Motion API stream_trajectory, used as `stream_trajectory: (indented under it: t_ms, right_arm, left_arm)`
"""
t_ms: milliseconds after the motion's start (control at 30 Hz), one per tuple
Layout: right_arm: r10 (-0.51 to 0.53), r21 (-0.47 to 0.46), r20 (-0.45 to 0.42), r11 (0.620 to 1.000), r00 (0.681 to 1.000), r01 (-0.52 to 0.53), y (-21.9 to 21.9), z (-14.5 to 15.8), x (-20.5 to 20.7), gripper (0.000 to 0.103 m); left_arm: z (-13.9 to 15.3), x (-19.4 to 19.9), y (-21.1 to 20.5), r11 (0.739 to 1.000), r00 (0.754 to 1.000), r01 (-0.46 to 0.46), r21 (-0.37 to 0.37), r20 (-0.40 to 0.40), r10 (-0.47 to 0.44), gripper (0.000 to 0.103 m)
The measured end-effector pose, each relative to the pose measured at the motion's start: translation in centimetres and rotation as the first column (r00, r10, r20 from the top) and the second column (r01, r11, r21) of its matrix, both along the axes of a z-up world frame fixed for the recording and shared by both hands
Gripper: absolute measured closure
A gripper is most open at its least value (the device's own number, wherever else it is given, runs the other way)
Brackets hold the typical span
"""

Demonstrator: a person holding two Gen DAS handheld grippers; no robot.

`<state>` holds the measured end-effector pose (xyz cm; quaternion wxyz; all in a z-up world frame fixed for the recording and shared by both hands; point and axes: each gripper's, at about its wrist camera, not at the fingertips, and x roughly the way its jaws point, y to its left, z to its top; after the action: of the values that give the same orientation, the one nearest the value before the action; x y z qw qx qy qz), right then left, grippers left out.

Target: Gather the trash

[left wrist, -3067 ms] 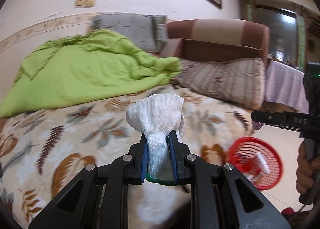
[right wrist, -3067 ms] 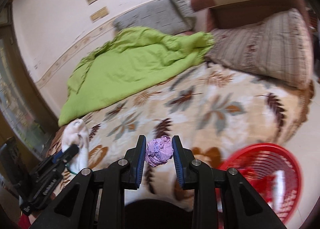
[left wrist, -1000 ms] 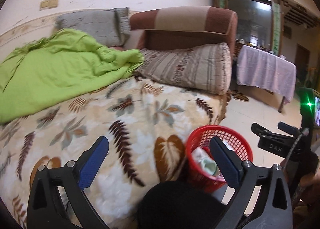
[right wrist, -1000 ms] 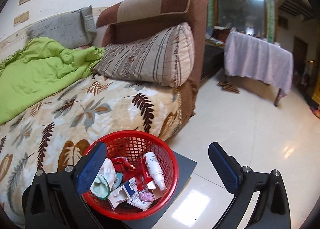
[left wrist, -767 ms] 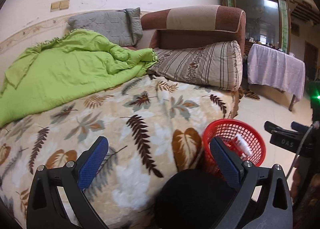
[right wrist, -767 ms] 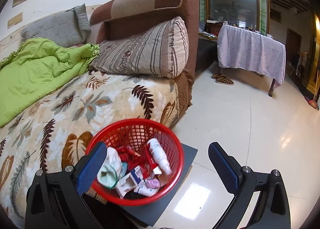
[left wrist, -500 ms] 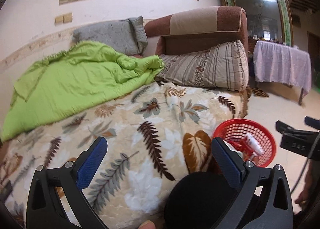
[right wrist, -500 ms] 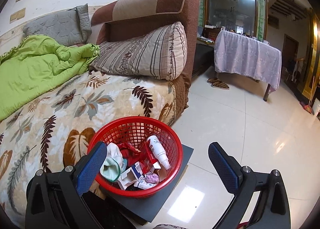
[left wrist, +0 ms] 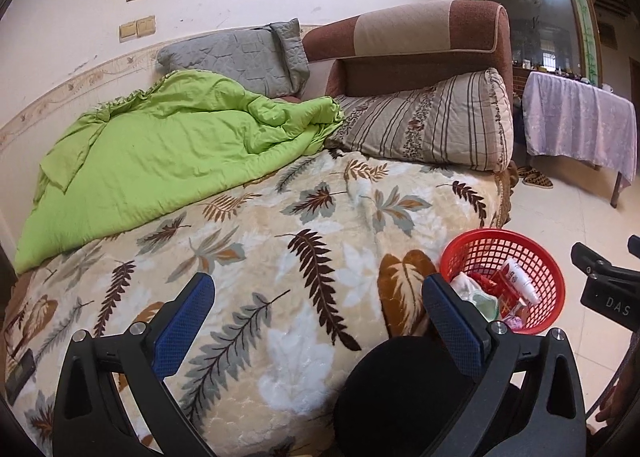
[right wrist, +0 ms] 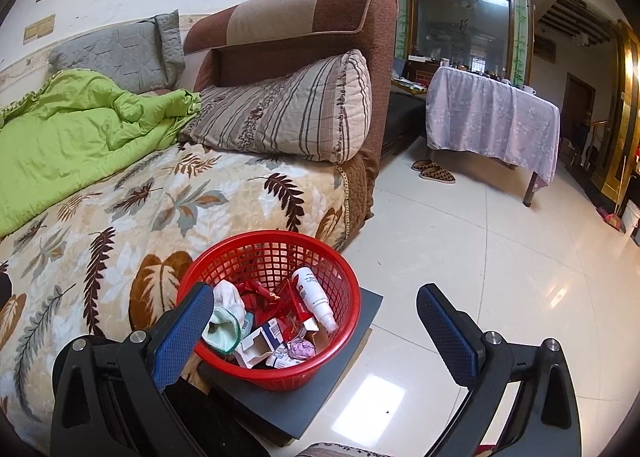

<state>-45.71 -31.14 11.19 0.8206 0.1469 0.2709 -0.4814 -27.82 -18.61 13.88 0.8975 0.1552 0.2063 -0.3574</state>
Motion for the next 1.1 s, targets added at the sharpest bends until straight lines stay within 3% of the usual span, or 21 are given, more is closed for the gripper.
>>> stream_trajectory:
  t_ms: [200,1100]
  right_arm:
    - [0.0,0.019,-0.01,1.0,1.0,0.0,-0.5,-0.3,0.2,0.0]
    - [0.005,0.022,-0.023,1.0,1.0,-0.004,-0.3,-0.9,0.7,0.0]
  left_arm:
    - [-0.4,-0.5,-0.5,0.999,0.999,0.008,0.036,0.035,-0.009,0.0]
    - [-0.4,-1.2,-0.7,0.999,0.999,0.01,0.041,0.044,-0.012,0.0]
